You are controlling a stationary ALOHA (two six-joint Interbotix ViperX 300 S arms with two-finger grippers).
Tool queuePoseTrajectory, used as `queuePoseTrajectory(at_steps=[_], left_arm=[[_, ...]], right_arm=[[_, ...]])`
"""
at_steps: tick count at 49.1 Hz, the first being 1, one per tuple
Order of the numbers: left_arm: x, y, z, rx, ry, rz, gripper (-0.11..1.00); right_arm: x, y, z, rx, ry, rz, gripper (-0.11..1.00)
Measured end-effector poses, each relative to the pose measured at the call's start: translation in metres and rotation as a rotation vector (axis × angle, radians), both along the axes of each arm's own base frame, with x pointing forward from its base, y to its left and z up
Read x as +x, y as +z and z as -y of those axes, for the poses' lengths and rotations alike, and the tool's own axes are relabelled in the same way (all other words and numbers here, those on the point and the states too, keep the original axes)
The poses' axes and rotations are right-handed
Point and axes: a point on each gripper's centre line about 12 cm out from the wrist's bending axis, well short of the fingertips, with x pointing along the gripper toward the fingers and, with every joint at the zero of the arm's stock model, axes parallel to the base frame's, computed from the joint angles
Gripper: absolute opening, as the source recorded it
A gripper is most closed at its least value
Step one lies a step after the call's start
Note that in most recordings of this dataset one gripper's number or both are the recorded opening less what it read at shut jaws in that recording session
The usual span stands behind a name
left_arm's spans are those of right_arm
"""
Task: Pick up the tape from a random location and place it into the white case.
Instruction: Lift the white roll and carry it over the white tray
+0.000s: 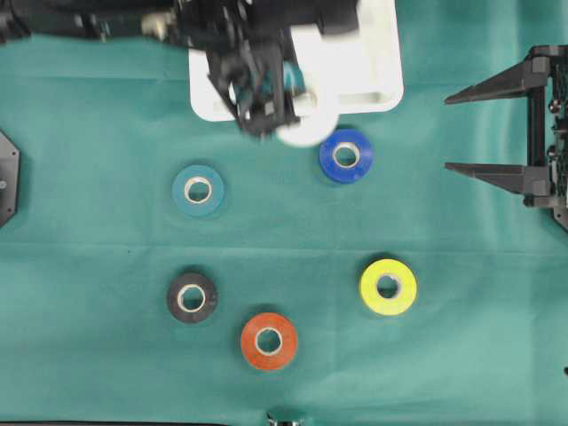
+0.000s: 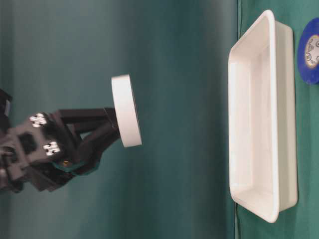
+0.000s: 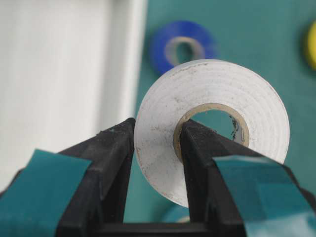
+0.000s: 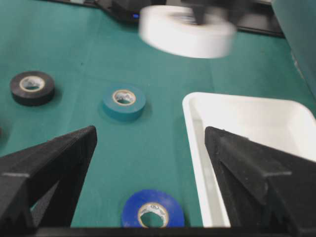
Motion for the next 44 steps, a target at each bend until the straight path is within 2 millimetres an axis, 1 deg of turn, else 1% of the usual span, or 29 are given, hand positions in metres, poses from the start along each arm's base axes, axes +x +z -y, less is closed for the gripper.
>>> queuePoseTrajectory(at_steps=[6, 15, 19, 23, 44], left_arm=[[-0.009, 0.000, -0.027, 0.010, 0.053, -0.002, 0.24], [-0.016, 0.000, -0.052, 0.011, 0.110, -0.003, 0.24], [-0.019, -0.001, -0.059, 0.011, 0.129, -0.005, 0.24], [-0.020, -0.001, -0.063, 0.012, 0.137, -0.005, 0.24], [-0.020, -0.004, -0.062, 0.013, 0.134, -0.002, 0.24]], right_arm=[[0.000, 0.000, 0.000, 0.000, 0.002, 0.000, 0.90], [0.000, 0.000, 0.000, -0.001, 0.002, 0.000, 0.90], [0.000, 0.000, 0.000, -0.001, 0.000, -0.002, 0.90], [0.000, 0.000, 0.000, -0.001, 0.000, 0.000, 0.90], [0.000, -0.001, 0.000, -0.001, 0.002, -0.005, 0.90]])
